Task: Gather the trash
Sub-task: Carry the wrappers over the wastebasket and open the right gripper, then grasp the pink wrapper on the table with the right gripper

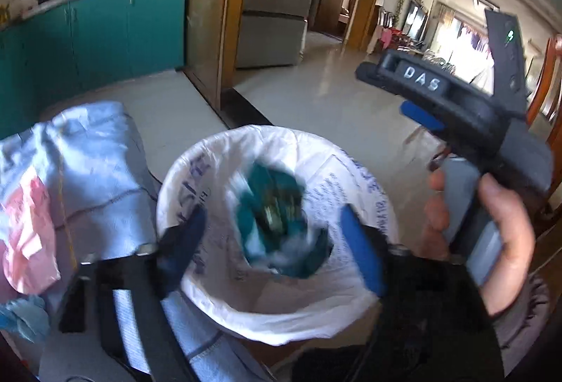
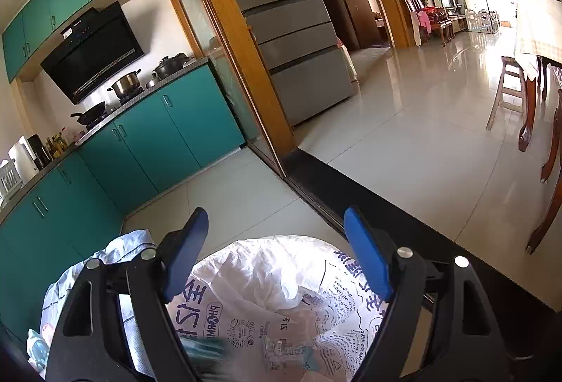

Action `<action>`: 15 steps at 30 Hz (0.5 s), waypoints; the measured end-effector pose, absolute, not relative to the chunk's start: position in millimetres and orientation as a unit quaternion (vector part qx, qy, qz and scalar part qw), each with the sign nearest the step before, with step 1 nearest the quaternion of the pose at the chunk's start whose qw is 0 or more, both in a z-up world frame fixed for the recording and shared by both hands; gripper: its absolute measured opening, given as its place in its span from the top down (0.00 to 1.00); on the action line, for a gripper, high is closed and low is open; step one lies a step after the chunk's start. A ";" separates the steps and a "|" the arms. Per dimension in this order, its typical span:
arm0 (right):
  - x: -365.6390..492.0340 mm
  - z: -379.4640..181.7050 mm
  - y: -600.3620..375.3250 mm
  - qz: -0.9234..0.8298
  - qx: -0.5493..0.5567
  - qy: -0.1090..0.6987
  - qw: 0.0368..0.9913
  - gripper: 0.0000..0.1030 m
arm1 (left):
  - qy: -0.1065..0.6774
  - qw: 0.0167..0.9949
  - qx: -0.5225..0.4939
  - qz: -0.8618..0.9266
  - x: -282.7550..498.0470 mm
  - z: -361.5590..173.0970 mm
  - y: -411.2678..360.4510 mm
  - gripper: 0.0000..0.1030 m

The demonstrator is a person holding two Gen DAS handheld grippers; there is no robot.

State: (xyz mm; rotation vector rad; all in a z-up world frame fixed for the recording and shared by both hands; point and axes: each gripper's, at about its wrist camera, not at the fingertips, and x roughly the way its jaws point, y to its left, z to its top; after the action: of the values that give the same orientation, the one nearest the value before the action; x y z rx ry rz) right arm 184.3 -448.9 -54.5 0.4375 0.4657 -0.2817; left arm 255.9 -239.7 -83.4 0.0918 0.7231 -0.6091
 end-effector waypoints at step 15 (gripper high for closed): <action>256.2 -76.0 -263.1 0.188 0.128 0.336 0.914 0.24 | 0.283 0.958 0.028 0.040 203.0 -30.5 -55.1 0.14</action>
State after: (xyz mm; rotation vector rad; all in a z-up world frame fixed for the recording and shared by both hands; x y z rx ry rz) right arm 256.2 -263.1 -76.0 0.2634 0.6926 0.3874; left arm 203.0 -55.1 -30.5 0.0568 0.5747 0.0815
